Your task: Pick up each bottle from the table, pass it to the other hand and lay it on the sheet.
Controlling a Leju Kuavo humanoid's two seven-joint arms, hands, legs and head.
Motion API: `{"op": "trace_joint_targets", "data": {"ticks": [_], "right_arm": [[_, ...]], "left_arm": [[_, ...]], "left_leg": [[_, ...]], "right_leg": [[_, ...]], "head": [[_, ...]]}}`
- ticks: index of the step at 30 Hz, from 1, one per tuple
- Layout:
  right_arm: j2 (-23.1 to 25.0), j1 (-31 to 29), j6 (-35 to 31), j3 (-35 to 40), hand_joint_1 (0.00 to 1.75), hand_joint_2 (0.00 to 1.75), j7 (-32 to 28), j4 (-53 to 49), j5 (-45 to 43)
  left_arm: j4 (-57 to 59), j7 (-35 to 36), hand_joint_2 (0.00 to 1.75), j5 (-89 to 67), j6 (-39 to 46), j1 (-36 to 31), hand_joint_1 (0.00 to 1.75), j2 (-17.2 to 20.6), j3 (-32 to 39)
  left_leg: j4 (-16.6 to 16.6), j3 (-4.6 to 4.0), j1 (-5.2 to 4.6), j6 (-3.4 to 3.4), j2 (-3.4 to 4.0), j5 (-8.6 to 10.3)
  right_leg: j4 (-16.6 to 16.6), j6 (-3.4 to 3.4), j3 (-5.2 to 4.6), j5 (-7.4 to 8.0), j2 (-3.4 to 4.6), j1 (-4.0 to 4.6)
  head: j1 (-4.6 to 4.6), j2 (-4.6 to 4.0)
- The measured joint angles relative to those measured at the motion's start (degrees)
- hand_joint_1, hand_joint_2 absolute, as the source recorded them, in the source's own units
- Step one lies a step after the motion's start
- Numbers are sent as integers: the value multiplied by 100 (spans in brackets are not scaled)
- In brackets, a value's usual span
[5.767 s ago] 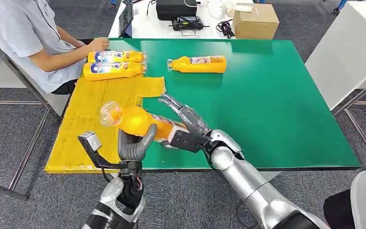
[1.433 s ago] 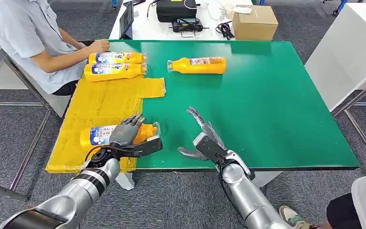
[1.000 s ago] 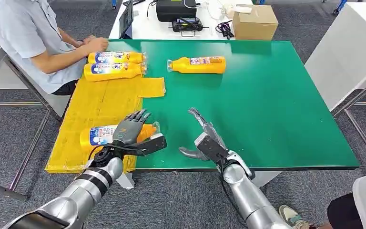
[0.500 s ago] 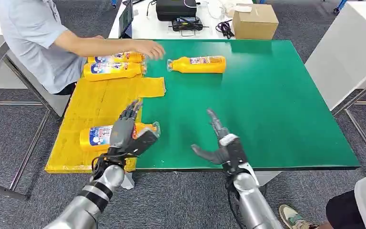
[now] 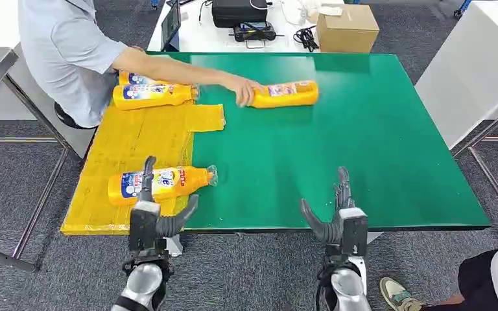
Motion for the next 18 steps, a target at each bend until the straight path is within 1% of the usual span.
{"op": "trace_joint_targets", "data": {"ticks": [1,4,5,10,13,15,18], "right_arm": [[7,37,-47,2,0,175,-18,-82,35],[13,97,154,11,0,175,155,-162,-63],[13,117,203,26,0,175,190,-171,-50],[-15,189,347,120,0,175,345,-217,53],[-63,240,609,146,0,175,424,-289,-83],[-103,263,585,153,0,175,426,-331,46],[-153,283,357,179,0,175,456,-353,416]], "left_arm": [[-119,2,175,285,-162,70,0,0,-22],[-471,57,175,1288,-848,266,0,-2,-37],[-534,55,175,1432,-897,314,0,0,-37],[-696,-186,175,1484,-707,498,0,0,-18],[-729,-262,175,1215,-499,544,0,0,-35],[-729,-234,175,1125,-449,573,0,0,-44],[-729,-192,175,1042,-445,602,0,0,-79]], "left_leg": [[0,0,0,0,1,0],[-1,0,-1,0,1,-1],[-1,0,-1,0,1,-1],[0,1,-1,0,-1,0],[0,1,-1,0,0,0],[0,1,-1,0,1,0],[0,0,-1,0,0,0]], "right_leg": [[0,0,0,0,0,0],[-1,0,1,0,1,-1],[-1,0,1,0,1,-1],[-1,0,1,1,0,0],[-1,0,1,1,0,0],[-1,0,1,1,1,0],[-1,0,1,1,0,-1]], "head": [[0,0],[0,0],[0,0],[4,0],[2,0],[2,0],[2,0]]}}
